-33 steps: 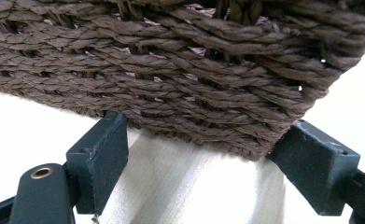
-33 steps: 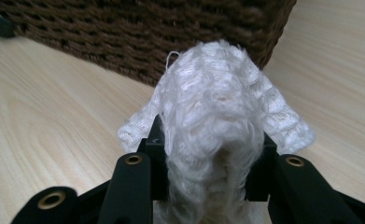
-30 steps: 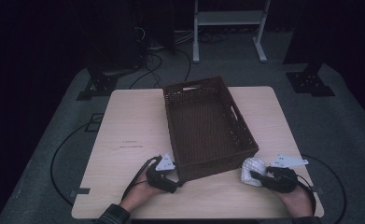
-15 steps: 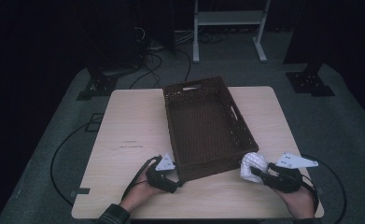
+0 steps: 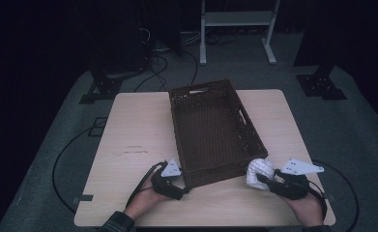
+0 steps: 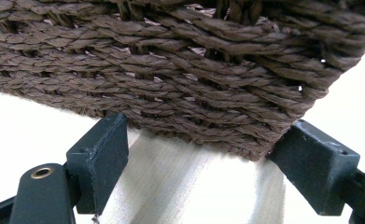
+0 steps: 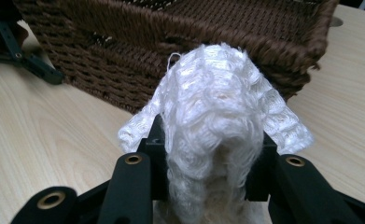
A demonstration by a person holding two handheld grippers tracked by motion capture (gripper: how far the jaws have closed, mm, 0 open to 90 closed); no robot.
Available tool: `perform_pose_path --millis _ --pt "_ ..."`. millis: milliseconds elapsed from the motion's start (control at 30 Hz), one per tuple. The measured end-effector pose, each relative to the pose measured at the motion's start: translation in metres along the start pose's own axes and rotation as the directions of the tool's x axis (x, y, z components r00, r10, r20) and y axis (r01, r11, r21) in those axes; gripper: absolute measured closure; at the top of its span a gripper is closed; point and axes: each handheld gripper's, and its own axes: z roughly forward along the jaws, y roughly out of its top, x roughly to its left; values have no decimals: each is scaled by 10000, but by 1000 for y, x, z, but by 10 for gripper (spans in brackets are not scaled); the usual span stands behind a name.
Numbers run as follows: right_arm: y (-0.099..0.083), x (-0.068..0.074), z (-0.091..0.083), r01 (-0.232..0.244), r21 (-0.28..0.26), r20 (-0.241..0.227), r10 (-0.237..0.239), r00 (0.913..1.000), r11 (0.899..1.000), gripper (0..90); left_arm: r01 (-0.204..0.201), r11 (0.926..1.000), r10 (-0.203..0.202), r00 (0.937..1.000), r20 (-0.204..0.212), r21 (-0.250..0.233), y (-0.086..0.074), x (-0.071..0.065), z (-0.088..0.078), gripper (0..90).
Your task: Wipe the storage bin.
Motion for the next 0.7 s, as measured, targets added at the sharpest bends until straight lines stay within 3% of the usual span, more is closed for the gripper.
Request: perform_pose_path --millis 500,700 --pt "-8 -2 22 -28 935 -300 56 9995 9956 620 8 10000 -8 10000 0 -4 0 0 0 189" --pt "-12 -2 32 -109 1452 -485 181 9987 9893 620 -2 10000 2 10000 -1 3 0 0 0 189"
